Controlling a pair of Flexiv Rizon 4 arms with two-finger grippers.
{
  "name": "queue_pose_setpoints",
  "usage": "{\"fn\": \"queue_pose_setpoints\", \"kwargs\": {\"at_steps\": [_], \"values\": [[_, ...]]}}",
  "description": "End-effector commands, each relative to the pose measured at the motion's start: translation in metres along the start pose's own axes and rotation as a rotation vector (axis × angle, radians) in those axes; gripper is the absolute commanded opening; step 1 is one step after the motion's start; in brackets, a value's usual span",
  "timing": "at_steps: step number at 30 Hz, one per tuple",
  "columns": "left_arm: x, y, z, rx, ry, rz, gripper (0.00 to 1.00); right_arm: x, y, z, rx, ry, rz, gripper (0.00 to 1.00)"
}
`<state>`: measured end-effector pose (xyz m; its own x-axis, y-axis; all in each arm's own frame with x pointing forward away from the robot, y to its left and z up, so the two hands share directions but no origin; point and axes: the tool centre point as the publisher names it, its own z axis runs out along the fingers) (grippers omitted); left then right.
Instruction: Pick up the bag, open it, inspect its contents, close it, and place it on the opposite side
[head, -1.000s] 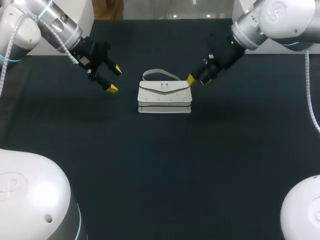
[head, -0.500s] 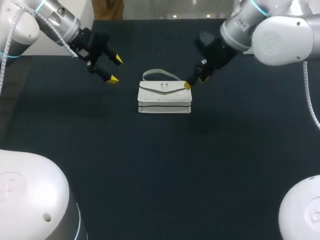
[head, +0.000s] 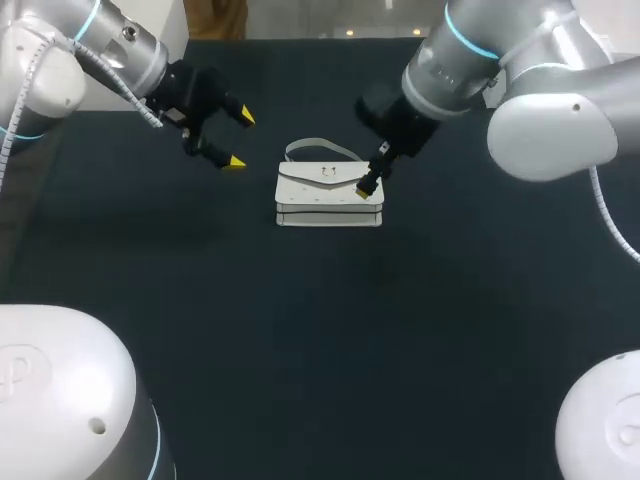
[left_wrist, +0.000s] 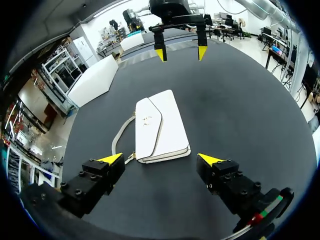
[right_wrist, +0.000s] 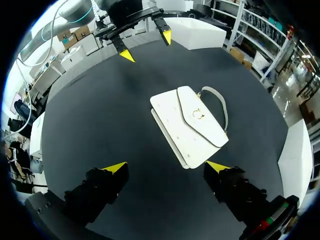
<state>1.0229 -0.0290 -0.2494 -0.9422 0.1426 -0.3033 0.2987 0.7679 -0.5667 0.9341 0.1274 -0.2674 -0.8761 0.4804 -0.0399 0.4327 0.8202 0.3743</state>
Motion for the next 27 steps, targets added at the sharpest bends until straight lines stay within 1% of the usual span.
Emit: {"fn": "queue_pose_setpoints", "kwargs": {"at_steps": [1,2,12,13,14,16,18,23,24,27], "values": [[-0.004,0.002,0.007,0.039,0.014,-0.002,1.00,0.005,0.001,0.017,0.075,-0.212,-0.271,1.00],[-0.004,0.002,0.007,0.039,0.014,-0.002,1.00,0.003,-0.001,0.020,0.117,-0.187,-0.288,1.00],[-0.004,0.002,0.007,0.039,0.014,-0.002,1.00,0.003,-0.001,0.020,0.117,-0.187,-0.288,1.00],[-0.003,0.000,0.011,0.017,0.006,0.007,1.00,0.003,-0.001,0.020,0.117,-0.187,-0.288,1.00],[-0.002,-0.002,0.016,0.022,0.016,0.029,1.00,0.006,0.001,0.020,0.095,-0.213,-0.325,1.00],[-0.002,-0.003,0.021,0.036,0.002,0.025,1.00,0.009,0.003,0.024,0.106,-0.266,-0.355,1.00],[-0.003,-0.003,0.024,0.059,-0.004,0.033,1.00,0.009,0.004,0.028,0.072,-0.286,-0.401,1.00],[-0.004,-0.007,0.027,0.078,-0.008,0.059,1.00,0.004,0.000,0.041,0.092,-0.333,-0.450,1.00],[-0.005,-0.007,0.028,0.081,-0.009,0.062,1.00,0.003,0.000,0.042,0.085,-0.333,-0.448,1.00],[-0.007,-0.009,0.029,0.084,-0.012,0.067,1.00,0.000,0.001,0.046,0.094,-0.360,-0.465,1.00]]}}
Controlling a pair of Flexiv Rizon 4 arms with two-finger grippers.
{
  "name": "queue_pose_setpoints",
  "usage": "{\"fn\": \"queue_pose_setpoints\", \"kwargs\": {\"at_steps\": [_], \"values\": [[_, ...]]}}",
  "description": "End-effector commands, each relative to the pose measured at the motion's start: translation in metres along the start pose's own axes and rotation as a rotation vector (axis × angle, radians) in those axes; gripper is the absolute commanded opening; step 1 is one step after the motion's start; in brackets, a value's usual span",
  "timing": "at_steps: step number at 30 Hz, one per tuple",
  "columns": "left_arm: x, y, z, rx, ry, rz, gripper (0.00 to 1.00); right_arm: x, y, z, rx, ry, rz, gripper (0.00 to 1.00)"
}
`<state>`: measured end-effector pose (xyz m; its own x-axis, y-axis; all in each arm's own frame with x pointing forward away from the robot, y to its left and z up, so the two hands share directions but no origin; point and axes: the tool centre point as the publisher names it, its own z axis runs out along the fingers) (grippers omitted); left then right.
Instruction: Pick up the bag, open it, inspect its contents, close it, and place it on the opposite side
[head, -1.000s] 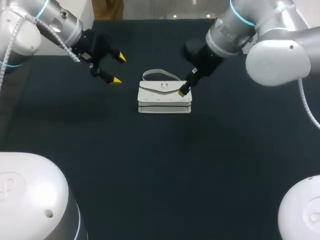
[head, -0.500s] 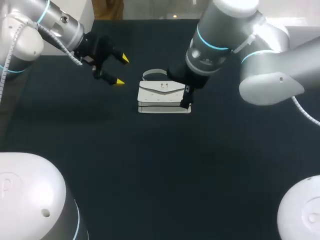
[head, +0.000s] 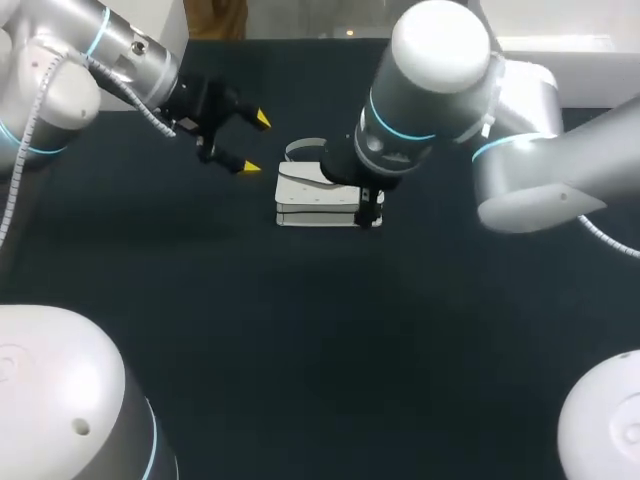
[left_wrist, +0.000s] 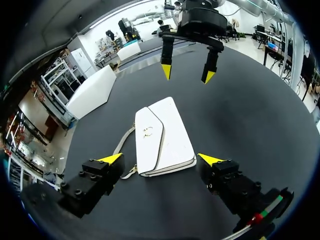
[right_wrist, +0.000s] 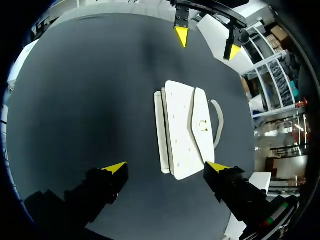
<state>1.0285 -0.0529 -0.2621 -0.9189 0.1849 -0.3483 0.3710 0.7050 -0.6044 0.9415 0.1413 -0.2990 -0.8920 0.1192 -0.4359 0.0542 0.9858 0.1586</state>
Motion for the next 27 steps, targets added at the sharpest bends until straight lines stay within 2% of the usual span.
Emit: {"fn": "queue_pose_setpoints", "kwargs": {"at_steps": [1,10,12,14,16,21,23,27], "values": [[-0.003,0.000,0.004,0.006,-0.003,0.005,1.00,0.002,0.000,0.011,0.001,-0.088,-0.011,1.00],[-0.004,-0.002,0.008,0.019,0.003,0.008,1.00,-0.001,0.001,0.029,-0.015,-0.140,-0.040,1.00],[-0.004,-0.002,0.009,0.024,0.003,0.006,1.00,-0.002,0.000,0.033,-0.008,-0.142,-0.045,0.90],[-0.005,-0.003,0.010,0.027,0.003,0.007,1.00,-0.003,-0.001,0.039,-0.007,-0.140,-0.046,0.85],[-0.005,-0.003,0.011,0.030,0.005,0.008,1.00,-0.004,-0.002,0.044,0.004,-0.136,-0.048,0.51],[-0.005,-0.005,0.013,0.029,0.014,0.012,1.00,-0.006,-0.006,0.056,0.004,-0.113,-0.047,0.44],[-0.005,-0.005,0.014,0.030,0.020,0.013,1.00,-0.008,-0.008,0.061,0.002,-0.109,-0.049,0.37],[-0.006,-0.005,0.016,0.030,0.029,0.015,1.00,-0.009,-0.009,0.067,-0.008,-0.100,-0.049,0.35]]}}
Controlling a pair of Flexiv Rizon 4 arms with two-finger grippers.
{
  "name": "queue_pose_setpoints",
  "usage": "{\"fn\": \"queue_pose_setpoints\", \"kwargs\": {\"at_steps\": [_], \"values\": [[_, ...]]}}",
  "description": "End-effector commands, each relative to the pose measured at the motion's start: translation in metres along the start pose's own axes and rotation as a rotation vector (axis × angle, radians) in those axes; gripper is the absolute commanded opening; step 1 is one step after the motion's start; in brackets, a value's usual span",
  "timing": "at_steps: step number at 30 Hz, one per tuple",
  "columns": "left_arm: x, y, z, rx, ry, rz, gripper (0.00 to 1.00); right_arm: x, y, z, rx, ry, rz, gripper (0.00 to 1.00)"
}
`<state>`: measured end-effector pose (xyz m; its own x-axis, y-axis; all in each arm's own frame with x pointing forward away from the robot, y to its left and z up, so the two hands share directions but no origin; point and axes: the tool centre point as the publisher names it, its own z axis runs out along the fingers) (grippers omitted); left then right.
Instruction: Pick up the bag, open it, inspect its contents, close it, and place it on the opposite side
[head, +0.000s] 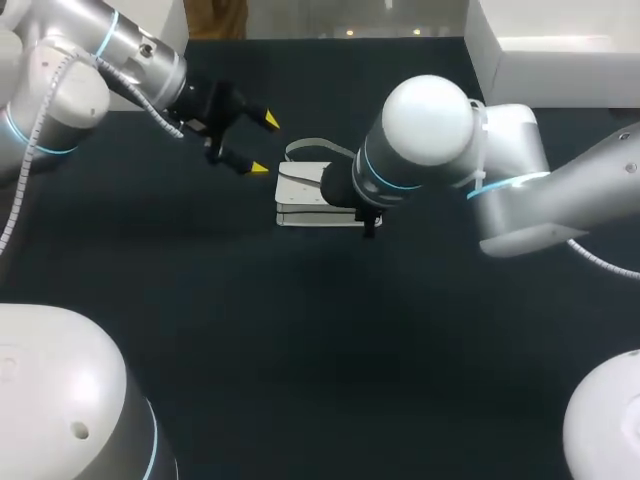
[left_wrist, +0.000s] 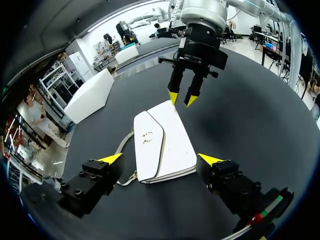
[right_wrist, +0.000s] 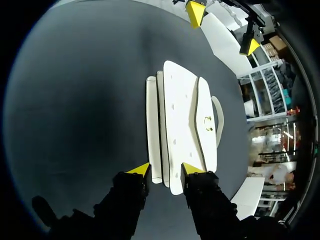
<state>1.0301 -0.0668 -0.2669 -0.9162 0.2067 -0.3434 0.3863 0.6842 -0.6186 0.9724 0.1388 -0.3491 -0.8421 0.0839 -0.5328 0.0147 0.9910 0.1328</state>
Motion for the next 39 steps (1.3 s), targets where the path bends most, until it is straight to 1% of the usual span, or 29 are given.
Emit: {"fn": "queue_pose_setpoints", "kwargs": {"at_steps": [1,6,9,17,23,26,28,32,34,35,39], "values": [[-0.004,0.001,0.004,0.004,0.014,0.002,1.00,-0.002,-0.001,0.010,-0.017,0.005,-0.003,0.35],[-0.005,0.001,0.007,0.005,0.022,0.002,1.00,-0.002,-0.003,0.015,-0.014,0.008,-0.013,0.35],[-0.006,0.001,0.009,0.005,0.029,0.003,1.00,-0.003,-0.005,0.018,-0.009,0.008,-0.014,0.33],[-0.005,0.001,0.011,0.010,0.041,0.007,1.00,-0.006,-0.009,0.025,-0.007,0.010,0.003,0.34],[-0.004,0.001,0.012,0.009,0.053,0.013,1.00,-0.009,-0.009,0.030,-0.010,0.010,0.010,0.31],[-0.003,0.001,0.014,0.008,0.060,0.015,1.00,-0.011,-0.008,0.032,-0.012,0.008,0.010,0.27],[-0.003,0.001,0.015,0.009,0.062,0.016,1.00,-0.011,-0.008,0.032,-0.012,0.007,0.009,0.23],[-0.004,0.001,0.016,0.012,0.065,0.019,1.00,-0.012,-0.009,0.034,-0.011,0.007,0.013,0.07],[-0.004,0.001,0.016,0.013,0.066,0.021,1.00,-0.012,-0.009,0.034,-0.011,0.006,0.015,0.04],[-0.004,0.001,0.016,0.013,0.067,0.022,1.00,-0.012,-0.010,0.034,-0.011,0.006,0.016,0.01],[-0.004,0.000,0.017,0.011,0.067,0.034,1.00,-0.011,-0.010,0.033,-0.013,0.002,0.018,0.00]]}}
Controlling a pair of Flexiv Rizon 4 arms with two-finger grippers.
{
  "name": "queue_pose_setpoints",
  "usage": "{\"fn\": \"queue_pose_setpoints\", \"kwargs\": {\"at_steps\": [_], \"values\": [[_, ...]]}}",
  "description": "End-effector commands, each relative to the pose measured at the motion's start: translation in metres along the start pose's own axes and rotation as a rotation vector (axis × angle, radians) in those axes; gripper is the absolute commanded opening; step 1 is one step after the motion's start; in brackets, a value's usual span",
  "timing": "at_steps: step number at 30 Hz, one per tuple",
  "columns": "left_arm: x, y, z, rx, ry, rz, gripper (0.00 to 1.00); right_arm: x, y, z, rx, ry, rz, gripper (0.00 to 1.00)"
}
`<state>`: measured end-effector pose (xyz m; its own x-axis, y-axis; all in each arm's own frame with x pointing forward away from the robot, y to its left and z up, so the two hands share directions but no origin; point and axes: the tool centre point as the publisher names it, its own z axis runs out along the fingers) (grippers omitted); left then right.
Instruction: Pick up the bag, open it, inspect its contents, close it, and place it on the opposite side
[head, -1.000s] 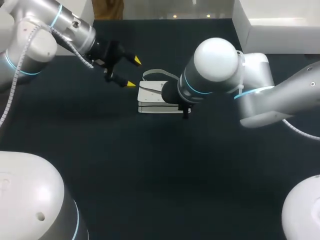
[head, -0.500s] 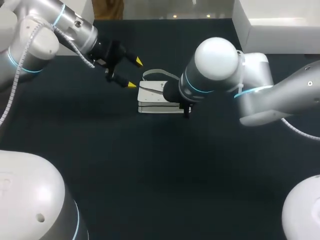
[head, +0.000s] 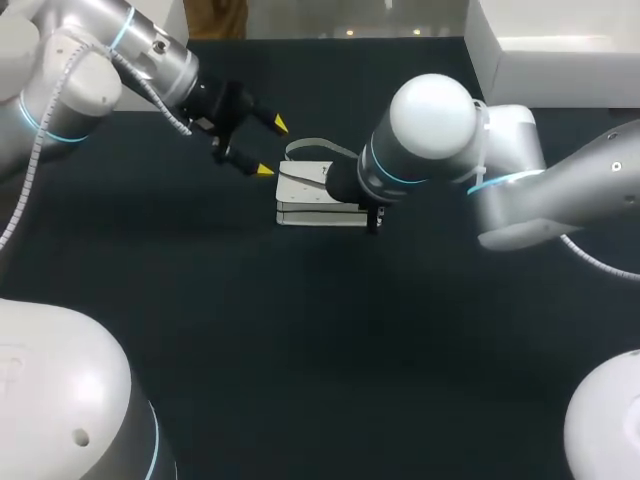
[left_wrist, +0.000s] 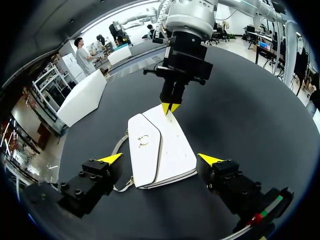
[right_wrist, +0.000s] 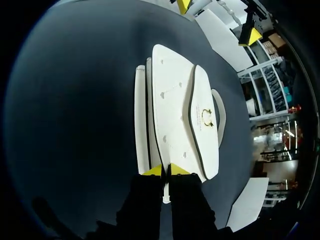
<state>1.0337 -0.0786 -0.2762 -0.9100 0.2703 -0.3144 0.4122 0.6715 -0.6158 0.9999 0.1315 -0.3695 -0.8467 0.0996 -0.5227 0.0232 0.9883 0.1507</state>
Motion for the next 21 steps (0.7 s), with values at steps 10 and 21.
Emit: {"fn": "queue_pose_setpoints", "kwargs": {"at_steps": [10,21], "values": [[0.005,-0.003,0.010,-0.002,-0.067,0.117,1.00,0.003,0.001,-0.001,0.006,-0.021,0.007,0.00],[0.006,-0.006,0.026,-0.008,-0.143,0.235,0.95,0.003,0.001,-0.001,0.006,-0.021,0.007,0.00]]}}
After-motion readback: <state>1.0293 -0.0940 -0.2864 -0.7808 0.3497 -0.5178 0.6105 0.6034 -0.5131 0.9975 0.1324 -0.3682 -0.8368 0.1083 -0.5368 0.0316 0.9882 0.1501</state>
